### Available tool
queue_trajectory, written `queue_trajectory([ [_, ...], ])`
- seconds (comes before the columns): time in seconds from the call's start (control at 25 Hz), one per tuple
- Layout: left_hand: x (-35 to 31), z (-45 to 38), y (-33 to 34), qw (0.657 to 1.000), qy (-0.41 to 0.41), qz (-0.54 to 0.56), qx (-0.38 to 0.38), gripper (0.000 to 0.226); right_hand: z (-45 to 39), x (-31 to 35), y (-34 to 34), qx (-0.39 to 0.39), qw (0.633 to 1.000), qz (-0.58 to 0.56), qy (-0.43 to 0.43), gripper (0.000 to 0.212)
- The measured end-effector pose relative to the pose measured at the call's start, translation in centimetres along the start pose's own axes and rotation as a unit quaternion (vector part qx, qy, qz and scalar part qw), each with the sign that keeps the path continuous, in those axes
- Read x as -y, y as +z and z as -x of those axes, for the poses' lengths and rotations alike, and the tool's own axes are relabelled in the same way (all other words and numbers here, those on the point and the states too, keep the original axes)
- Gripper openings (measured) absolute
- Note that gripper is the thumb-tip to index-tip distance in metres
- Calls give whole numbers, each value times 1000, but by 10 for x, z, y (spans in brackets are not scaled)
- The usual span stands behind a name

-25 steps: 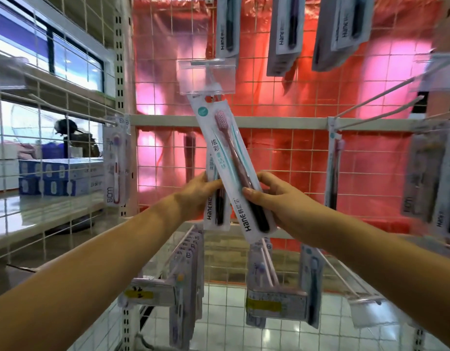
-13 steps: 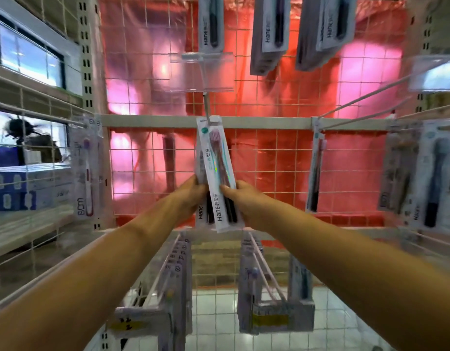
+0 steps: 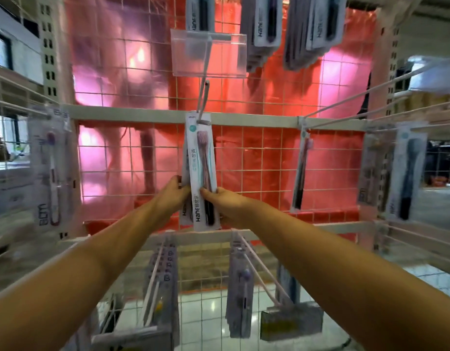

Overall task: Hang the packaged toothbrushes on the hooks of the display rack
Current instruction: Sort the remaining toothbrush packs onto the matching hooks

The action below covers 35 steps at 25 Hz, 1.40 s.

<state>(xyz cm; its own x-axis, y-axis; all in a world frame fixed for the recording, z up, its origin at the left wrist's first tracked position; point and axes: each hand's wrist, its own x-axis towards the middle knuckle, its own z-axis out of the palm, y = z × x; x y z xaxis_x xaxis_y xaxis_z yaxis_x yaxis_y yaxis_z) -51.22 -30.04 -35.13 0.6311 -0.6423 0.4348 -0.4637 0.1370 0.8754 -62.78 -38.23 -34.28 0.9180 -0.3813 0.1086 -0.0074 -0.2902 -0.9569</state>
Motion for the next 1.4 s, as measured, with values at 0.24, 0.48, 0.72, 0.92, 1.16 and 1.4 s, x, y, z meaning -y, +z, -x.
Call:
queue_trajectory([
  [0.24,6,24,-34,963,4,-198,-184,25,5,-3,-37,46,977,188,93,48],
  [0.48,-40,49,44,930,217,-254,-151,8,32,4,-138,10,956,266,123,47],
  [0.72,-71,4,173,960,88,-261,43,16,38,-22,-245,-104,963,232,94,34],
  [0.92,-65,-51,225,981,-24,-185,42,66,16,-50,-275,-100,985,134,35,74],
  [1.16,-58,-83,263,993,-75,-87,14,58,-8,-84,-277,-20,999,40,7,65],
  [1.4,-44,-84,283,997,-71,19,23,37,17,-118,-285,78,997,-17,-7,46],
])
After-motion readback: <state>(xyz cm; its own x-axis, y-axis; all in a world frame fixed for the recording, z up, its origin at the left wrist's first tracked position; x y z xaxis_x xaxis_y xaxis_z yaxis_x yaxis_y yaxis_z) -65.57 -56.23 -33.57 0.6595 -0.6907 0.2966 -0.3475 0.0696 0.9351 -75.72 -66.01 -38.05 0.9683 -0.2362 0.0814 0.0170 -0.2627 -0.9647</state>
